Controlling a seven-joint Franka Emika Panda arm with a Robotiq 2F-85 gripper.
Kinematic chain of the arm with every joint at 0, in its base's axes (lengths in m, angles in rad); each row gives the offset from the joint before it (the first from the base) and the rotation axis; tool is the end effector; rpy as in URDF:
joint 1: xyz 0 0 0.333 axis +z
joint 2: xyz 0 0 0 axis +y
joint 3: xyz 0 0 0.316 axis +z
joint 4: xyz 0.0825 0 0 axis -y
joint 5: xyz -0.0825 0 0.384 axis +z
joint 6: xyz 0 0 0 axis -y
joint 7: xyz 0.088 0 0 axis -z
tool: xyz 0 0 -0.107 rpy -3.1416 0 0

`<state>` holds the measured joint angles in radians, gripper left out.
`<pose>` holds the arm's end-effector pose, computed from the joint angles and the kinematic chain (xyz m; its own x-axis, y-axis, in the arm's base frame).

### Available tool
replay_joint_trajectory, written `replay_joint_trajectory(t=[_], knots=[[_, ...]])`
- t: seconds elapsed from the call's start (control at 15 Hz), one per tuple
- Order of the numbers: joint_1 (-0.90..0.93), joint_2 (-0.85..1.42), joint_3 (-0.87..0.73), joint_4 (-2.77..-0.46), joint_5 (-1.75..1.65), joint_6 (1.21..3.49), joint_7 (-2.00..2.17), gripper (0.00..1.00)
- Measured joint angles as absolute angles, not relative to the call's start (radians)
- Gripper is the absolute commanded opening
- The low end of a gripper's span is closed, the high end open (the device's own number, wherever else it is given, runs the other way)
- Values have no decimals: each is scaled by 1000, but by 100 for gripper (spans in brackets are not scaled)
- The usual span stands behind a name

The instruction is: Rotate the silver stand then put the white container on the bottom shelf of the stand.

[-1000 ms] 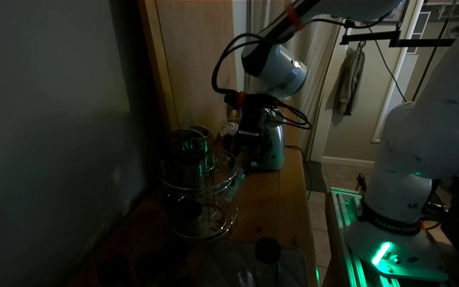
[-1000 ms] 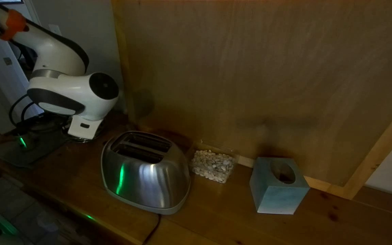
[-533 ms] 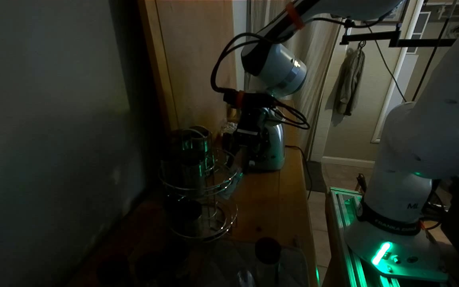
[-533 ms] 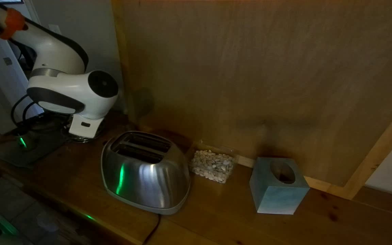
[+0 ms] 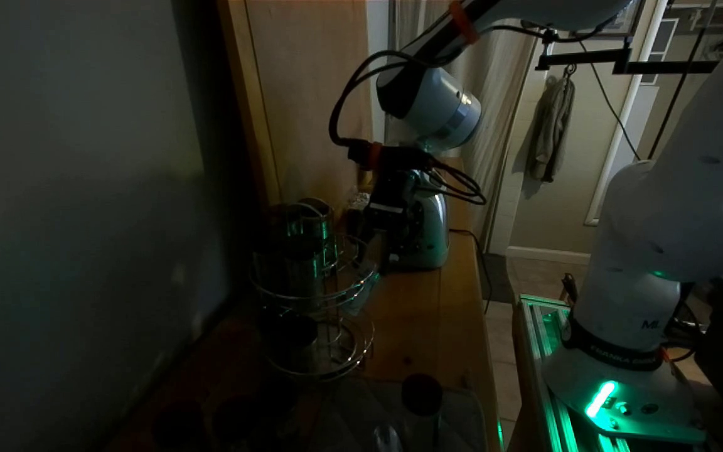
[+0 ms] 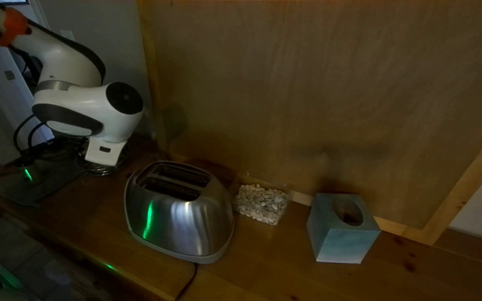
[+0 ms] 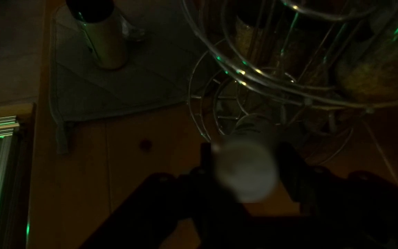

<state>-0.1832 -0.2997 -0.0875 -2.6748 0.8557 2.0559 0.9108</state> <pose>0.3721 -0.0595 0.3241 -0.1109 -0.7122 -0.6932 -0.9898 0.1417 0.0127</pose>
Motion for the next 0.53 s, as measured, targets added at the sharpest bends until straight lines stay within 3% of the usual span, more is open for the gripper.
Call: replay_joint_trajectory(t=[0.13,0.33,0.47,0.53], knots=[[-182,-300,-82,-2674,856,2061,911,29],[-182,-300,-79,-2673,855,2074,911,5],[-182,-300,-79,-2673,855,2079,912,0],[-182,-300,-79,-2673,855,2080,912,35]])
